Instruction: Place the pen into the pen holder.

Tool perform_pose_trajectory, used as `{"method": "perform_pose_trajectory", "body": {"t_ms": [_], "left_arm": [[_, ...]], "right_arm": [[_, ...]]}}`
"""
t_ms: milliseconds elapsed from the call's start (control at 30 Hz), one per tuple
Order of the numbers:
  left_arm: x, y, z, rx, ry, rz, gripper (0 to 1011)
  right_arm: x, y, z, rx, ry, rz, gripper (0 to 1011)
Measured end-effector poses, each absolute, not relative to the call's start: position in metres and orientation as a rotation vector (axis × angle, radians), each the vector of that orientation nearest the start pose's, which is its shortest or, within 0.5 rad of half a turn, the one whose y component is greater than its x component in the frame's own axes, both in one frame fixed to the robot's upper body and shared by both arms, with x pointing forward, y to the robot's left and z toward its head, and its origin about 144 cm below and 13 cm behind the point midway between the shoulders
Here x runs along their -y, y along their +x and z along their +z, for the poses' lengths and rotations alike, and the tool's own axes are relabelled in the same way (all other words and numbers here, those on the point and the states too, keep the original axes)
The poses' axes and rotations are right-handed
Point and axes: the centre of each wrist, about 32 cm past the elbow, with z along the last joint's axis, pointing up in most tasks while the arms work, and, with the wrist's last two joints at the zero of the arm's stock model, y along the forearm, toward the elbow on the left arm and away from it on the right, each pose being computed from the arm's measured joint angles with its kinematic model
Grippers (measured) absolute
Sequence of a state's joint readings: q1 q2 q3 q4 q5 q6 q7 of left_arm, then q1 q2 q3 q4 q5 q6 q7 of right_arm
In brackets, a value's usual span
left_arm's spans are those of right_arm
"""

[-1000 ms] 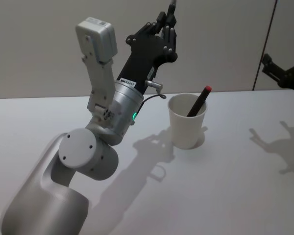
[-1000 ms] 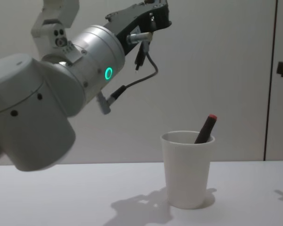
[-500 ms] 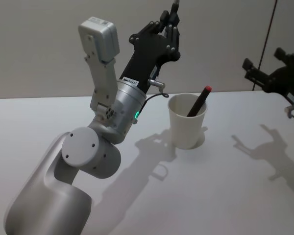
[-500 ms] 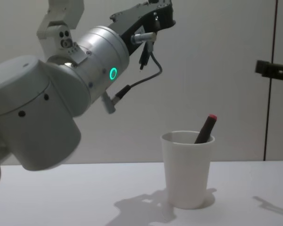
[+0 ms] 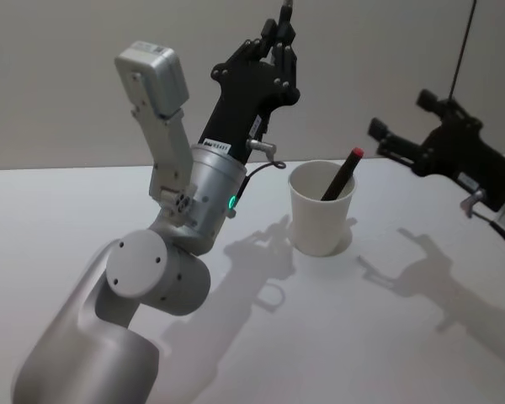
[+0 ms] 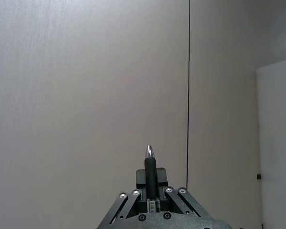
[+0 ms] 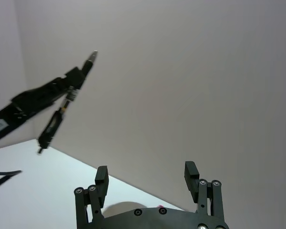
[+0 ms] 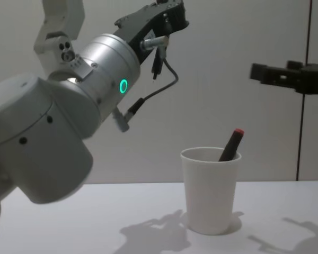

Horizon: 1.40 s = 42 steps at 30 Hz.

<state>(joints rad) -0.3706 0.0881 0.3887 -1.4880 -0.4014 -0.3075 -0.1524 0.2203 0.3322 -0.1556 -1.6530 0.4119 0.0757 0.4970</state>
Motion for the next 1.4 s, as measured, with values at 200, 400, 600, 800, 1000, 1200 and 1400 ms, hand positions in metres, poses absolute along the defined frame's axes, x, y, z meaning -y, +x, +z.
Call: {"method": "perform_pose_trajectory", "body": {"t_ms": [200, 400, 600, 800, 1000, 1200, 1400], "left_arm": [[-0.133, 0.531, 1.236, 0.171, -0.580, 1.020, 130], [-0.135, 0.528, 1.230, 0.157, -0.580, 1.040, 130], [-0.143, 0.523, 1.225, 0.153, -0.565, 1.067, 130], [-0.150, 0.519, 1.220, 0.151, -0.550, 1.090, 130], [-0.154, 0.518, 1.217, 0.153, -0.538, 1.102, 130], [-0.157, 0.516, 1.214, 0.159, -0.511, 1.111, 130], [-0.158, 0.515, 1.210, 0.159, -0.477, 1.114, 130]], "right_arm": [[0.260, 0.507, 1.248, 0.107, 0.142, -0.790, 1002], [0.255, 0.506, 1.251, 0.100, 0.147, -0.733, 1002], [0.256, 0.506, 1.256, 0.097, 0.157, -0.712, 1002], [0.262, 0.508, 1.261, 0.100, 0.167, -0.716, 1002], [0.266, 0.511, 1.265, 0.090, 0.180, -0.714, 1002], [0.270, 0.514, 1.268, 0.056, 0.208, -0.702, 1002], [0.274, 0.517, 1.272, -0.008, 0.255, -0.684, 1002]]}}
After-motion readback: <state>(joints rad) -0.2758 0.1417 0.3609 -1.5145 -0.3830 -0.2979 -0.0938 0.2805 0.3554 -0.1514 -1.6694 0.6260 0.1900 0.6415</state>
